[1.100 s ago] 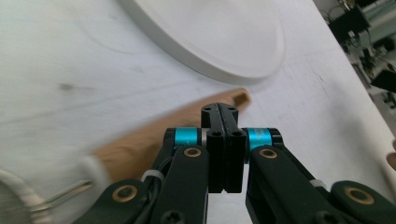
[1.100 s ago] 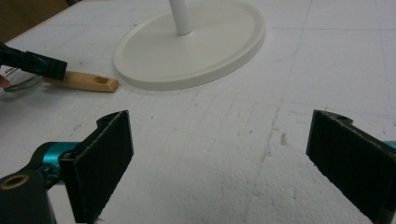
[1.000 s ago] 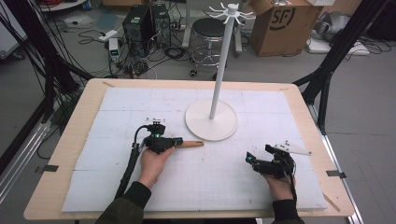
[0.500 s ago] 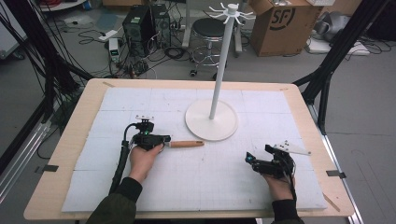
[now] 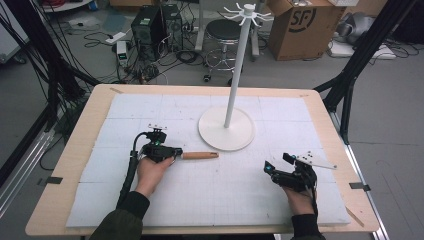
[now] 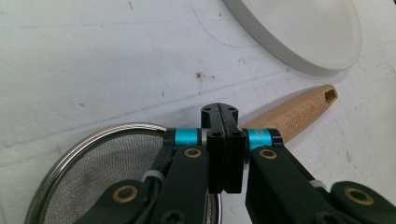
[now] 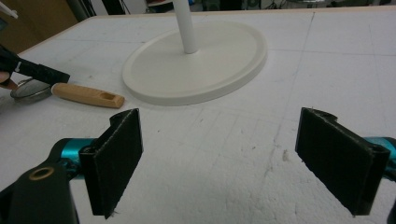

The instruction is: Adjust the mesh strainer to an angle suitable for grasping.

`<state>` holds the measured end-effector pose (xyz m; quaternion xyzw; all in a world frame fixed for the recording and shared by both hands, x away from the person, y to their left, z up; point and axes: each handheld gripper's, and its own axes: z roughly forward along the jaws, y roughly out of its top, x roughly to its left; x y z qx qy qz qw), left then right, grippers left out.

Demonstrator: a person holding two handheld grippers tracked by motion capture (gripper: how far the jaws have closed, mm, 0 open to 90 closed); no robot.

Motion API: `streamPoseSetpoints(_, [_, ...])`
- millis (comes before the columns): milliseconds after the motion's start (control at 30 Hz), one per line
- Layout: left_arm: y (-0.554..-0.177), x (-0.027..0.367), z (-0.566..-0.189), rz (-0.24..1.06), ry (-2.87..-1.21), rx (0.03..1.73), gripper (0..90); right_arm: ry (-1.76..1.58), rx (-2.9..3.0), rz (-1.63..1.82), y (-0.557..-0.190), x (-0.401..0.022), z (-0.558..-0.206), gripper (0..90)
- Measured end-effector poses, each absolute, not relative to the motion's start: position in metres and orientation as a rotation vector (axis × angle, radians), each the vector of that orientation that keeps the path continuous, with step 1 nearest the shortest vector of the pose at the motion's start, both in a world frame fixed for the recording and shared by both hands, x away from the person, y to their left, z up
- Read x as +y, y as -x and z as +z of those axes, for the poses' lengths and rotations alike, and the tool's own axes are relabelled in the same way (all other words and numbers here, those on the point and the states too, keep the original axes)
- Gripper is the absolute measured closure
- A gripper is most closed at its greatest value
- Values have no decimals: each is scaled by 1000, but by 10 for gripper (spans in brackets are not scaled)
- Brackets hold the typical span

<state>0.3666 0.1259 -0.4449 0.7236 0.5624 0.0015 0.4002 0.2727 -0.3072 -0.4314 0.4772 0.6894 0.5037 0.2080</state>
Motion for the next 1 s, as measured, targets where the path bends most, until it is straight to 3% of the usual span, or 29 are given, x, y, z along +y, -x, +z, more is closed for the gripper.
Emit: streamPoseSetpoints(1000, [-333, 126, -445, -25, -1879, 1355, 900, -1344, 1927, 1390, -274, -305, -433, 133])
